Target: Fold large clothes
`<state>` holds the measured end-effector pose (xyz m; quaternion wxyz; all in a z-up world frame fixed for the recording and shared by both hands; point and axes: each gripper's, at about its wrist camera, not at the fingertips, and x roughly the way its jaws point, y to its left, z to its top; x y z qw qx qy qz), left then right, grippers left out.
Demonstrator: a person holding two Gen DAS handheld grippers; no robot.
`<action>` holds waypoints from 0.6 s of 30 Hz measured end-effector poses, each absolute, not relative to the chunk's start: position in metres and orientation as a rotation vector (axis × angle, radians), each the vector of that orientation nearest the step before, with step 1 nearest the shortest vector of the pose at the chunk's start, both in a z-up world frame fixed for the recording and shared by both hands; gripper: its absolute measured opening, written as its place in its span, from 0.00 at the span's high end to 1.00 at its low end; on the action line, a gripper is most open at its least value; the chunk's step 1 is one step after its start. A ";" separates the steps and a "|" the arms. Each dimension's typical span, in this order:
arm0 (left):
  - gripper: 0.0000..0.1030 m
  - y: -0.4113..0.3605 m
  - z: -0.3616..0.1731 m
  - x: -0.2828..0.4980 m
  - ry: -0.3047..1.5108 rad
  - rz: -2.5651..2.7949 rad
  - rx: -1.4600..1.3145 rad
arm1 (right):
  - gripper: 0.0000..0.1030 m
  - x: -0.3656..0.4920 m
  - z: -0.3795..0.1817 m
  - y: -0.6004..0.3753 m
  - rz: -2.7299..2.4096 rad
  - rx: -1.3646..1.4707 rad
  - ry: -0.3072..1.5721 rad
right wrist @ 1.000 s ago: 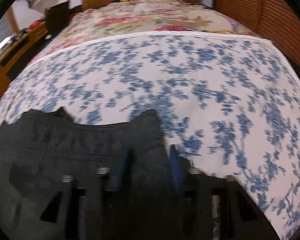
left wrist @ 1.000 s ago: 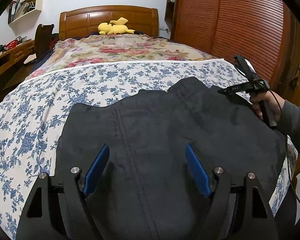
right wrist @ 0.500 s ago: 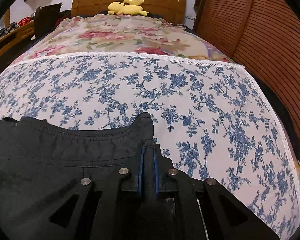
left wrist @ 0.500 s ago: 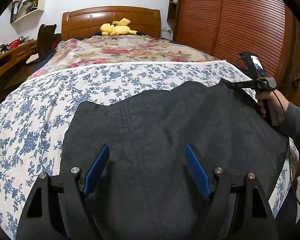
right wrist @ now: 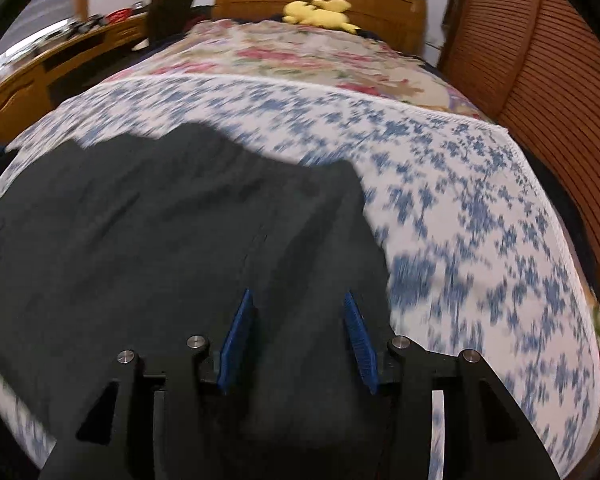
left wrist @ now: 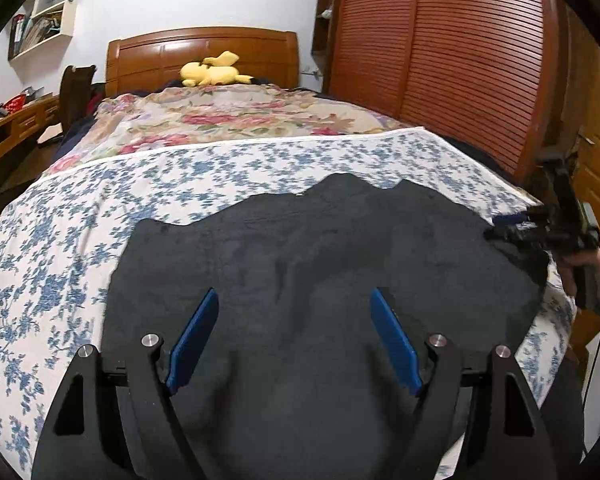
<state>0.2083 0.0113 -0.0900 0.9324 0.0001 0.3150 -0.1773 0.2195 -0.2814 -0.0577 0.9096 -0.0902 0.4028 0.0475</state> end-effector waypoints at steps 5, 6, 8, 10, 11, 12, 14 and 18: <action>0.23 -0.016 -0.082 0.192 0.620 -0.409 0.009 | 0.52 0.176 -0.055 -0.301 0.110 -0.185 0.826; 0.23 -0.021 -0.081 0.189 0.617 -0.418 0.012 | 0.52 0.173 -0.058 -0.305 0.105 -0.184 0.841; 0.23 -0.032 -0.081 0.183 0.613 -0.435 0.017 | 0.52 0.174 -0.071 -0.314 0.084 -0.183 0.892; 0.23 -0.042 -0.082 0.177 0.617 -0.448 0.021 | 0.52 0.174 -0.084 -0.324 0.111 -0.146 0.910; 0.23 -0.045 -0.082 0.176 0.618 -0.452 0.023 | 0.52 0.175 -0.086 -0.329 0.119 -0.124 0.904; 0.23 -0.049 -0.083 0.173 0.621 -0.453 0.029 | 0.52 0.175 -0.085 -0.332 0.119 -0.108 0.899; 0.23 -0.056 -0.087 0.167 0.629 -0.440 0.056 | 0.52 0.175 -0.080 -0.331 0.102 -0.109 0.894; 0.23 -0.060 -0.094 0.155 0.644 -0.423 0.076 | 0.52 0.167 -0.068 -0.321 0.062 -0.163 0.847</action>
